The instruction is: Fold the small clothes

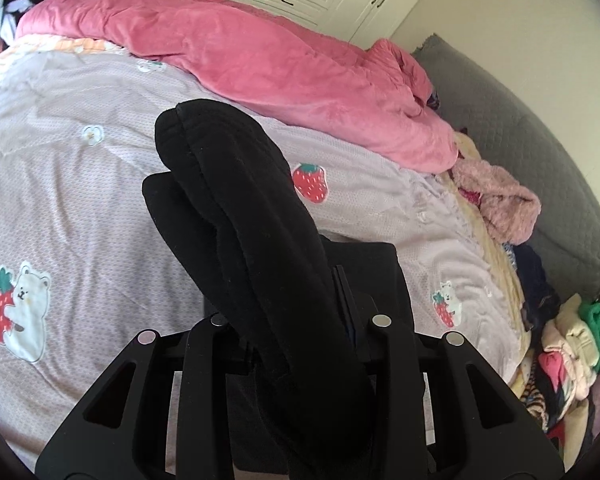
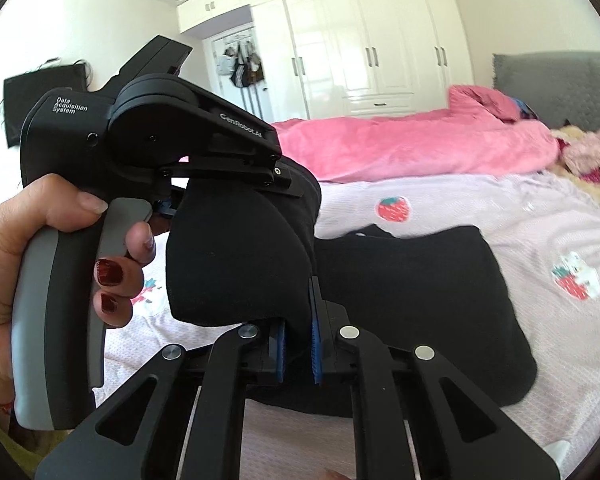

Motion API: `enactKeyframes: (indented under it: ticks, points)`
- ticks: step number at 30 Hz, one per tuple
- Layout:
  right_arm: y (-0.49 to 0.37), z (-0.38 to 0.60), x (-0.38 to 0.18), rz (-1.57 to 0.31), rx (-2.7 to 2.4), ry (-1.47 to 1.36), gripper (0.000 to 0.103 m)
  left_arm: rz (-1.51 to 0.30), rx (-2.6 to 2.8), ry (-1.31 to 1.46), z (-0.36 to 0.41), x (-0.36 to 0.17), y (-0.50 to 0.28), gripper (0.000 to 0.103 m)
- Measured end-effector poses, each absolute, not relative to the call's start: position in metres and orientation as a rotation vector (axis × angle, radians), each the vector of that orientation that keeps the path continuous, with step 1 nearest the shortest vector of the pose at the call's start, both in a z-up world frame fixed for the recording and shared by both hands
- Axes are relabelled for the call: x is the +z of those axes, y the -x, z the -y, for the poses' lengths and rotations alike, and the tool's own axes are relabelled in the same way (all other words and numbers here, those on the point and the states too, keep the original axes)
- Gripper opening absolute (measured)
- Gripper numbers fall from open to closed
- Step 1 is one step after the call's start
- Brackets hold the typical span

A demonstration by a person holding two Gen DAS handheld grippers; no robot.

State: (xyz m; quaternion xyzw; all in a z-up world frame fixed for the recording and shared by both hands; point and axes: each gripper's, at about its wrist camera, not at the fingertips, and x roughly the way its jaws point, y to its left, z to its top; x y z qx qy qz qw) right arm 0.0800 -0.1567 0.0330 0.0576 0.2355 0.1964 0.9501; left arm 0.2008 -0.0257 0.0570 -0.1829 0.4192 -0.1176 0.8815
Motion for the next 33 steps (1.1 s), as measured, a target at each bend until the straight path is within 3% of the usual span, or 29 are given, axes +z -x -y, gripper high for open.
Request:
enactKeyframes:
  ticks: [13, 25, 26, 29, 33]
  points:
    - [-0.076, 0.214, 0.019, -0.549, 0.325, -0.205, 0.008, -0.959, -0.232, 0.236, 0.106, 0.034, -0.223, 0.024]
    - [-0.082, 0.229, 0.003, -0.600, 0.276, -0.227, 0.008, -0.990, -0.246, 0.212, 0.129, 0.012, -0.232, 0.030]
    - [-0.084, 0.229, 0.002, -0.602, 0.275, -0.229, 0.008, -0.989, -0.255, 0.211, 0.130, 0.012, -0.232, 0.035]
    - [-0.084, 0.231, 0.000, -0.615, 0.265, -0.226, 0.009, -0.964, -0.326, 0.242, 0.131, 0.016, -0.230, 0.063]
    - [-0.085, 0.235, -0.005, -0.655, 0.239, -0.236, 0.010, -0.898, -0.364, 0.319, 0.117, 0.029, -0.220, 0.065]
